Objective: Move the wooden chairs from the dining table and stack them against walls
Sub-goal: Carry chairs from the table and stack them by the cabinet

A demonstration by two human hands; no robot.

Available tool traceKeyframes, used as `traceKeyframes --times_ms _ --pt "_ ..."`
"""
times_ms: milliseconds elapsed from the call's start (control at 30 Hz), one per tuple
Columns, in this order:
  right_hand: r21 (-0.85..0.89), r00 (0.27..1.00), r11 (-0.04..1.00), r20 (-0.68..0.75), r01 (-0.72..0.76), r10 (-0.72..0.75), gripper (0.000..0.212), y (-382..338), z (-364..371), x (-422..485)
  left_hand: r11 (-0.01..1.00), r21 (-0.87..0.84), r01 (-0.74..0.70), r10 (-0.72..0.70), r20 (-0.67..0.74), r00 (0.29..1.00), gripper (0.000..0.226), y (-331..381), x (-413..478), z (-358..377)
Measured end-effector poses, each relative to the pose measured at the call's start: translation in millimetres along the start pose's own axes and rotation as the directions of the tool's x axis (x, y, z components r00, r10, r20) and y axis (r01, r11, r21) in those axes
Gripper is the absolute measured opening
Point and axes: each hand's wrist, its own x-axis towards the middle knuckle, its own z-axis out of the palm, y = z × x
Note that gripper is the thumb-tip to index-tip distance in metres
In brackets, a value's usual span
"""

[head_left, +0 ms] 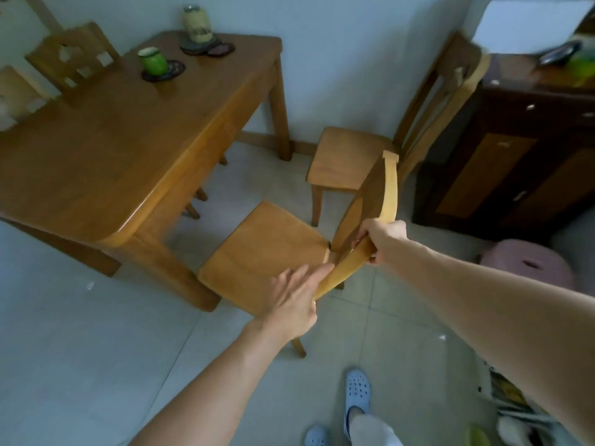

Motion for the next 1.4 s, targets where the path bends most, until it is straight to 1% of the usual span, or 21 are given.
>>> traceKeyframes --times_ms 200,333,433,533,800,1000,1233,1400 --pt "0.004 0.999 1.0 -0.046 -0.009 0.009 0.05 43.1 -35.1 -26.7 0.997 -0.065 -0.041 0.046 0.077 0.996 0.075 24.8 -47.5 9.3" --pt "0.056 0.997 0.998 -0.08 -0.017 0.021 0.05 55.2 -60.3 -35.9 0.992 -0.105 -0.073 0.082 0.079 0.994 0.075 50.2 -62.7 15.0" --pt "0.053 0.996 0.998 -0.092 -0.016 0.021 0.048 62.8 -83.0 -42.6 0.988 -0.117 -0.099 0.109 0.089 0.99 0.074 74.6 -72.6 19.8" --pt "0.063 0.996 0.998 -0.086 -0.003 0.008 0.048 69.2 -102.0 -45.5 0.987 -0.095 -0.133 0.138 0.047 0.989 0.073 94.4 -80.0 23.0" --pt "0.094 0.987 0.994 -0.156 0.058 -0.043 0.044 101.8 -189.4 -51.4 0.979 -0.152 -0.137 0.151 0.085 0.985 0.071 191.7 -110.8 43.4" --pt "0.061 0.98 0.995 -0.19 0.078 -0.065 0.052 128.2 -268.5 -58.0 0.968 -0.118 -0.222 0.228 0.043 0.973 0.066 274.9 -134.8 62.6" --pt "0.038 0.962 0.996 -0.264 0.084 -0.071 0.046 154.1 -352.5 -62.6 0.952 -0.123 -0.281 0.287 0.035 0.957 0.058 359.6 -157.3 79.4" --pt "0.018 0.952 0.996 -0.298 0.084 -0.075 0.05 167.7 -398.3 -62.8 0.945 -0.108 -0.309 0.314 0.032 0.949 0.061 406.9 -166.5 89.3"
